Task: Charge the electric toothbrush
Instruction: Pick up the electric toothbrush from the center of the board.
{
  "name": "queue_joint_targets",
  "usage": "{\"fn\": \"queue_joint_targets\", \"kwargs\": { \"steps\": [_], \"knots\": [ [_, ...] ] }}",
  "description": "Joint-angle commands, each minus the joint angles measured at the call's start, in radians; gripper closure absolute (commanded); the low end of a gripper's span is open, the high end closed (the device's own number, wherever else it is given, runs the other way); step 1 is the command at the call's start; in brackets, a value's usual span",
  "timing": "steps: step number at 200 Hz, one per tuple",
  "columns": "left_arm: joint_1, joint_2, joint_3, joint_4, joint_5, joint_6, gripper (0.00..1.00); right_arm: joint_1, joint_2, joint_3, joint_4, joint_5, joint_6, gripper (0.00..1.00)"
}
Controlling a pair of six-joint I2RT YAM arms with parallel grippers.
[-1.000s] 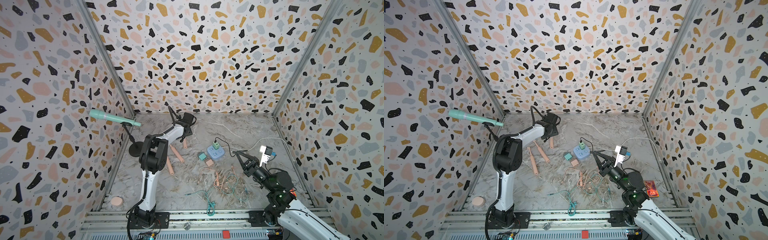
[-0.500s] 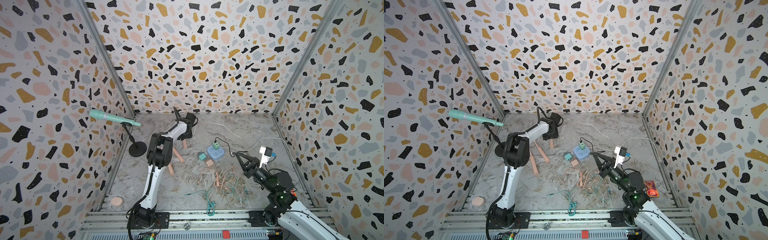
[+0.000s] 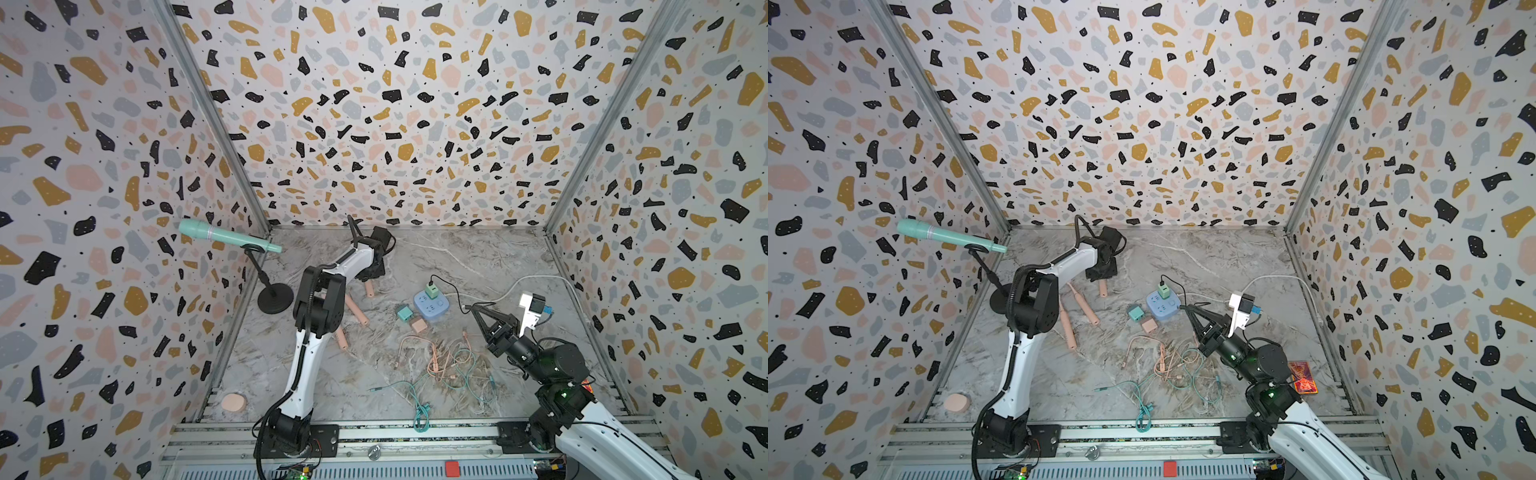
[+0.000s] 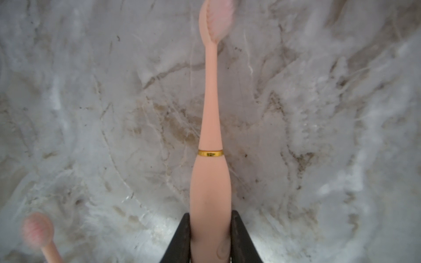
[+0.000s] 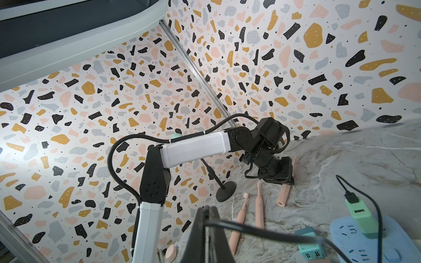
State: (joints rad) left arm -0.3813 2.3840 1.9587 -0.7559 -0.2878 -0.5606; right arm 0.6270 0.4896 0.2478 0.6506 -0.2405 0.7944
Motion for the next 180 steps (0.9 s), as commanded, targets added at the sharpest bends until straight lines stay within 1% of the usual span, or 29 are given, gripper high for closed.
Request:
{"fn": "queue_joint_targets", "kwargs": {
  "steps": [1,20,42,51,55,78,94,109,125,130,136,147,152,167,180],
  "knots": [
    [0.007,0.022,-0.072,-0.031,0.048,0.014,0.81,0.004,-0.008,0.031,0.018,-0.016,-0.013,1.00],
    [0.007,0.008,-0.107,-0.018,0.061,0.014,0.83,0.006,-0.008,0.026,0.019,-0.019,-0.011,1.00],
    [0.007,-0.011,-0.151,0.001,0.081,0.016,0.91,0.007,-0.012,0.017,0.025,-0.017,-0.003,1.00],
    [0.007,-0.019,-0.162,0.002,0.095,0.017,0.95,0.007,-0.012,0.015,0.029,-0.017,-0.003,1.00],
    [0.007,-0.021,-0.168,0.003,0.105,0.016,1.00,0.008,-0.013,0.014,0.029,-0.018,-0.003,1.00],
    [0.010,-0.068,-0.186,-0.010,0.193,0.006,1.00,0.011,-0.014,0.013,0.029,-0.019,-0.015,1.00],
    [0.013,-0.153,-0.232,0.004,0.225,-0.023,1.00,0.016,-0.013,0.009,0.032,-0.014,-0.031,1.00],
    [0.022,-0.243,-0.294,0.032,0.323,-0.070,1.00,0.022,-0.008,-0.004,0.063,-0.009,-0.057,1.00],
    [0.027,-0.341,-0.372,0.065,0.440,-0.149,1.00,0.044,0.008,-0.025,0.134,-0.002,-0.119,1.00],
    [0.026,-0.374,-0.404,0.098,0.498,-0.174,1.00,0.053,0.012,-0.028,0.148,0.008,-0.137,1.00],
    [0.026,-0.415,-0.452,0.144,0.558,-0.206,1.00,0.068,0.024,-0.032,0.167,0.022,-0.165,1.00],
    [0.025,-0.510,-0.560,0.271,0.646,-0.310,1.00,0.096,0.052,-0.036,0.205,0.046,-0.225,1.00],
    [0.025,-0.560,-0.619,0.348,0.677,-0.378,1.00,0.111,0.067,-0.036,0.226,0.054,-0.251,1.00],
    [0.025,-0.690,-0.772,0.567,0.733,-0.547,1.00,0.158,0.121,-0.032,0.275,0.061,-0.332,1.00],
    [0.025,-0.771,-0.849,0.665,0.746,-0.636,1.00,0.194,0.166,-0.037,0.327,0.110,-0.351,1.00]
  ]
}}
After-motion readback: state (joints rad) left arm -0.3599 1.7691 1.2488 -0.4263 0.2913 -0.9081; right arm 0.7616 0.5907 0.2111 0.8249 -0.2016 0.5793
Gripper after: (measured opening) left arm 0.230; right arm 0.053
